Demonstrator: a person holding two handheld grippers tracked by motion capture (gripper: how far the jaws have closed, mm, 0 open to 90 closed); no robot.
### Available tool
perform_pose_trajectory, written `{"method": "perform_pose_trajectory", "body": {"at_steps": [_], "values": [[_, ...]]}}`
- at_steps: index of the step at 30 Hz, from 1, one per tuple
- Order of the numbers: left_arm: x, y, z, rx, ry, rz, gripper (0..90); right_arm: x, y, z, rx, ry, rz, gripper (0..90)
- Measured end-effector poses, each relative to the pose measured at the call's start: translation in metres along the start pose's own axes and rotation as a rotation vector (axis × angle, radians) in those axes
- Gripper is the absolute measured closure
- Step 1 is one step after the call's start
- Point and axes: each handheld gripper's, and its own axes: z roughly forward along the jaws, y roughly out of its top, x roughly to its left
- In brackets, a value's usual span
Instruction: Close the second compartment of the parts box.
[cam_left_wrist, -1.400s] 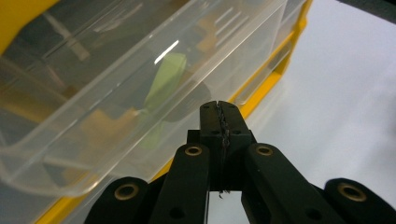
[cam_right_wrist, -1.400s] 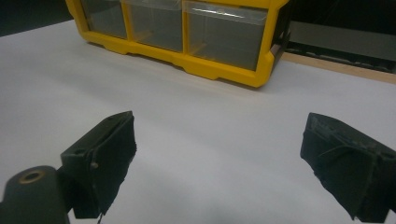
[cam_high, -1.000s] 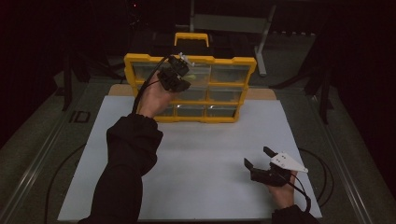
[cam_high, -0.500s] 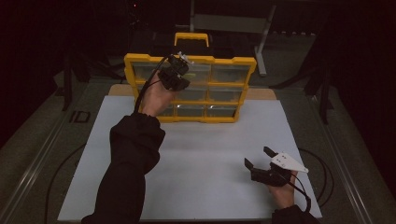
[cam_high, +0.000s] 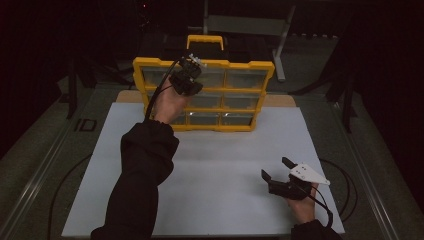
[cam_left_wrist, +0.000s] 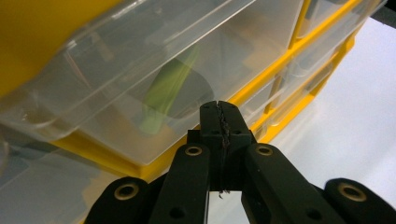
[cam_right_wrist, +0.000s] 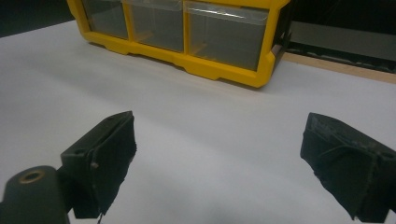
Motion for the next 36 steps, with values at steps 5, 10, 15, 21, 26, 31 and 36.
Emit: {"method": "perform_pose_trajectory", "body": {"at_steps": [5,10,15,21,26,31,36], "values": [[0.001,0.000,0.002,-0.002,0.003,-0.006,90.0,0.000,0.000,0.000,0.000,0.002,0.000,10.2],[-0.002,0.000,0.004,0.006,0.005,0.002,90.0,0.000,0.000,0.000,0.000,0.002,0.001,10.2],[-0.004,-0.001,0.001,0.001,-0.007,0.014,90.0,0.000,0.000,0.000,0.000,0.001,0.001,10.2],[-0.006,-0.005,-0.004,0.000,-0.026,0.030,86.7,0.001,0.000,0.000,-0.001,0.004,-0.003,10.2],[-0.003,-0.012,-0.009,-0.005,-0.071,0.029,79.1,0.001,0.000,0.001,0.001,0.005,-0.004,10.2],[0.000,-0.022,-0.013,-0.005,-0.101,0.023,69.5,0.002,0.000,0.002,0.003,0.005,-0.007,10.2],[0.000,-0.032,-0.018,-0.004,-0.105,0.028,59.1,0.003,-0.001,0.002,0.006,0.006,-0.008,10.2]]}}
